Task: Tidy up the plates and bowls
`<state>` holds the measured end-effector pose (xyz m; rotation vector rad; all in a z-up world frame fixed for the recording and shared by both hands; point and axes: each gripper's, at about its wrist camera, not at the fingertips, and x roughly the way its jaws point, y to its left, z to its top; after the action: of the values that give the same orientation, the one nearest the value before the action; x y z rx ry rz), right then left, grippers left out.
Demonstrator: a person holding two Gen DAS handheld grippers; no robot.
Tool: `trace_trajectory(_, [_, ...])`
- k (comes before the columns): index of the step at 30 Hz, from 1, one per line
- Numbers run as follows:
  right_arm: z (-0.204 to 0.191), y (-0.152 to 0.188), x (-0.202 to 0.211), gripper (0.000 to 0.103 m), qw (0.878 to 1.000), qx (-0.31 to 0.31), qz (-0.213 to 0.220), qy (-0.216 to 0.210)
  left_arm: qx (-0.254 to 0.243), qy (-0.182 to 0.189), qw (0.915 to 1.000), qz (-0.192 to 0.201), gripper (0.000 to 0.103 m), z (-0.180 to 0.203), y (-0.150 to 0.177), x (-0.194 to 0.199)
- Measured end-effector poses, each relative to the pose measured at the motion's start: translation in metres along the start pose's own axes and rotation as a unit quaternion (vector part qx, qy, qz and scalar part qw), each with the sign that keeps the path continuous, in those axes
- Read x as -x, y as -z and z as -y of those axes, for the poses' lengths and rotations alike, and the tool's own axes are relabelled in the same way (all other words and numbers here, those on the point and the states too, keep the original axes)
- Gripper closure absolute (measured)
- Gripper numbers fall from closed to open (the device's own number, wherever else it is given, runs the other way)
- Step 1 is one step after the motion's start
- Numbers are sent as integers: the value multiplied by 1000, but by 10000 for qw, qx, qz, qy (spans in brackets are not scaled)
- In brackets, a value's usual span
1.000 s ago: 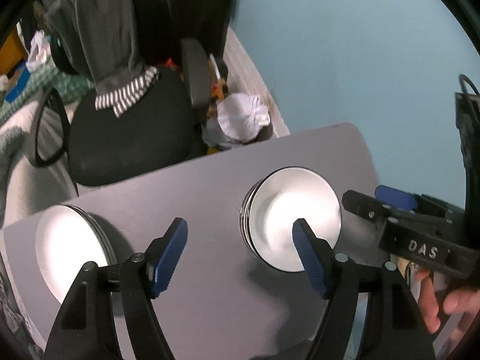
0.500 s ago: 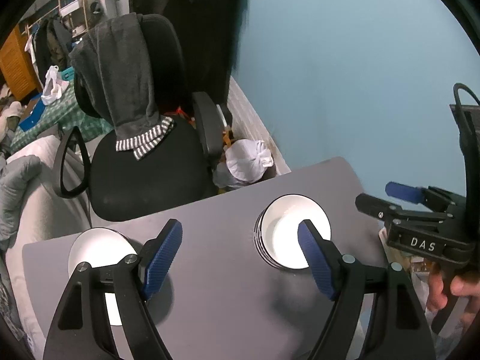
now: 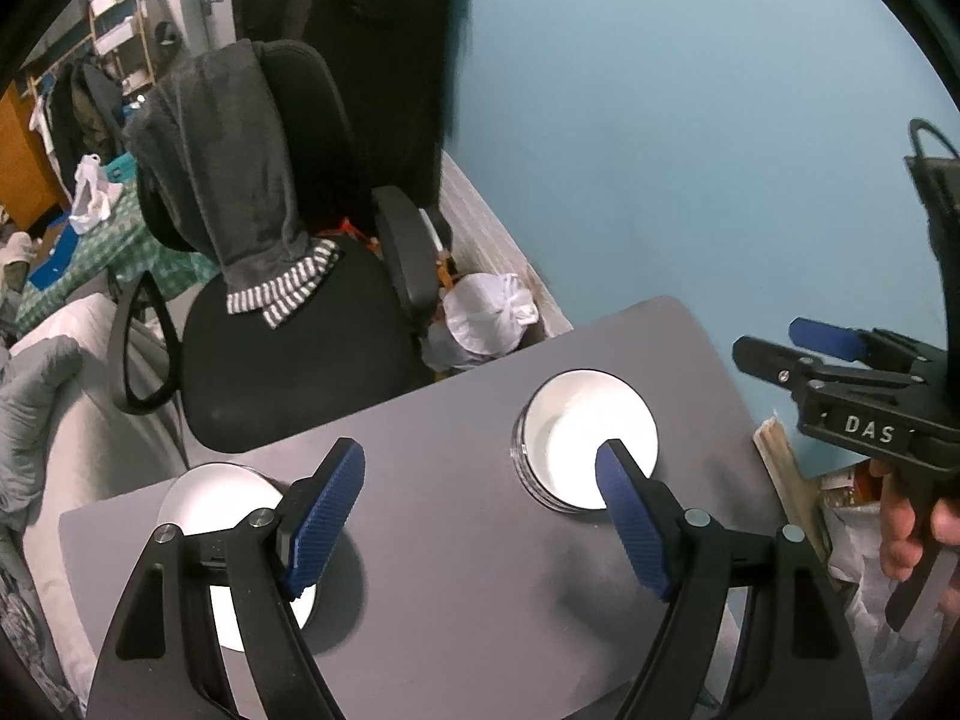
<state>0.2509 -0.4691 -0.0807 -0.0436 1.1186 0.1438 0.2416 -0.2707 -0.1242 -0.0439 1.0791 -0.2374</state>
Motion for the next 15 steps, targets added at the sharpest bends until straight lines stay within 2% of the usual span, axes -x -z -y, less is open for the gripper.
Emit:
trace_trajectory(3, [7,4,-6,34,9997,-103,-229,-25,12,-34,10000,-60,22,0,0,-9])
trace_trajectory(9, [27,6,-26,34,9949,-429,-717,-565,212,76,9984,-516,22,-1,0,-46])
trace_trajectory(15, [32,7,-67,34,9896,-309,-1160,-797,225,222,9963,-802,22,7,0,-82])
